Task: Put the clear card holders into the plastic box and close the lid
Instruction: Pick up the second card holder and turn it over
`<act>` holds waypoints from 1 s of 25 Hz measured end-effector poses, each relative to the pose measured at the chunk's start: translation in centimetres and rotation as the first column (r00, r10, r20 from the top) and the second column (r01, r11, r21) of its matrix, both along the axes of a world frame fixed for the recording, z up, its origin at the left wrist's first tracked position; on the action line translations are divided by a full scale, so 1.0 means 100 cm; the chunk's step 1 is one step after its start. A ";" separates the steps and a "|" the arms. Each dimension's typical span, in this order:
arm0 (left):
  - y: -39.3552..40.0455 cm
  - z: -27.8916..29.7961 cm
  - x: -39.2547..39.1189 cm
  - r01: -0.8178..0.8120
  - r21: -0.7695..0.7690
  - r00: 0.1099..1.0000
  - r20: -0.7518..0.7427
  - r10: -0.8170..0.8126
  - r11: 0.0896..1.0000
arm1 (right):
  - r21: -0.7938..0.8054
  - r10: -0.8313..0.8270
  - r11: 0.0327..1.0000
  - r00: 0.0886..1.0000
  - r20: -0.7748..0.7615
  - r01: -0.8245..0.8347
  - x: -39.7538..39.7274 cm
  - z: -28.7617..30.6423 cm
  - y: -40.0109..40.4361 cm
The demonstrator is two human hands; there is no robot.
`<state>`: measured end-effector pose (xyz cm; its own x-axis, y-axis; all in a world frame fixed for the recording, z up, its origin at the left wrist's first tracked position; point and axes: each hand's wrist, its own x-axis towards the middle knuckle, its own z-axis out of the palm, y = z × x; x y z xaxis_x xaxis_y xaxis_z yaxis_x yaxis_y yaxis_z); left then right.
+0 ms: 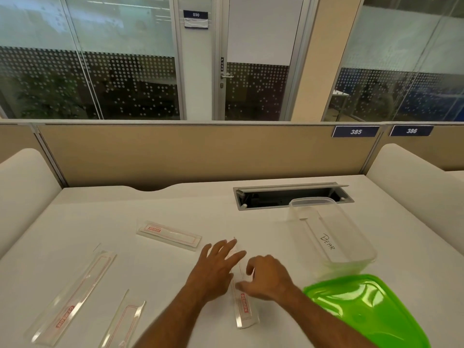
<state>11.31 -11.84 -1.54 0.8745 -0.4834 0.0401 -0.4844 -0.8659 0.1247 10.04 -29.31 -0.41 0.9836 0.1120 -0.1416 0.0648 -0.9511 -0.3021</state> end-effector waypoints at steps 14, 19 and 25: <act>0.033 0.011 -0.023 -0.079 -0.033 0.997 0.006 0.079 0.996 | 0.064 0.152 0.987 0.988 -0.027 -0.150 -0.003 0.013 -0.010; 0.041 0.027 -0.028 -0.234 -0.343 0.967 -0.180 0.181 0.910 | 0.273 0.226 0.940 0.973 -0.046 -0.205 0.000 0.034 -0.019; 0.057 0.048 -0.026 -0.397 -0.541 0.889 -0.428 0.163 0.741 | 0.288 0.310 0.911 0.951 -0.004 -0.296 0.003 0.054 -0.034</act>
<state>8.75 -6.14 3.23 0.9783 -0.1896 -0.0839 -0.0582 -0.6395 0.7666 10.34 -32.70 5.01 0.8887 0.4457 -0.1072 0.3149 -0.7635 -0.5638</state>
